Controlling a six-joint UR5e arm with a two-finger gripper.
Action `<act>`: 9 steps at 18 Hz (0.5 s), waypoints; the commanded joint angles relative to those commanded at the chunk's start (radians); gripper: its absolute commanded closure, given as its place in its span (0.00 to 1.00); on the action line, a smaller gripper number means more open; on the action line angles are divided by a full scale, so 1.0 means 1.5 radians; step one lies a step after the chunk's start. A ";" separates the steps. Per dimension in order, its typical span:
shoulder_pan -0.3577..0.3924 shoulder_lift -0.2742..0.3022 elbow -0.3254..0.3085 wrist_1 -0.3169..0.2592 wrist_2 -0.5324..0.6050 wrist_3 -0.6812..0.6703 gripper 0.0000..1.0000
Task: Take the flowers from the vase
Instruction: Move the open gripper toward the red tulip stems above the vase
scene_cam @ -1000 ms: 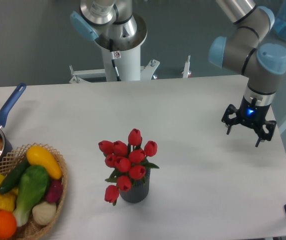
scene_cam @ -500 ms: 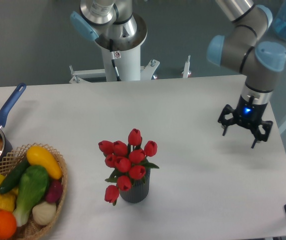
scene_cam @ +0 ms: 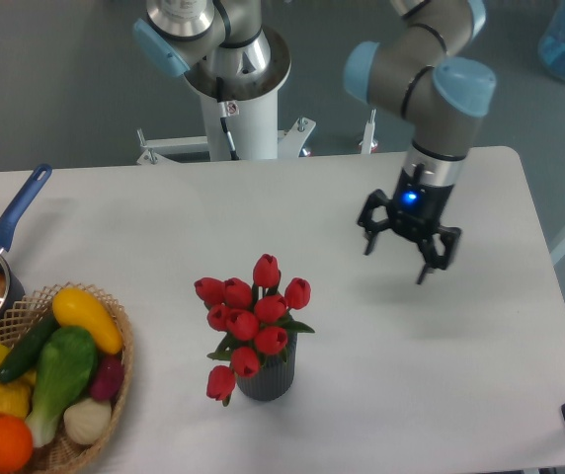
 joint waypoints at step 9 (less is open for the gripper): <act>0.000 0.008 -0.021 -0.002 -0.216 0.001 0.00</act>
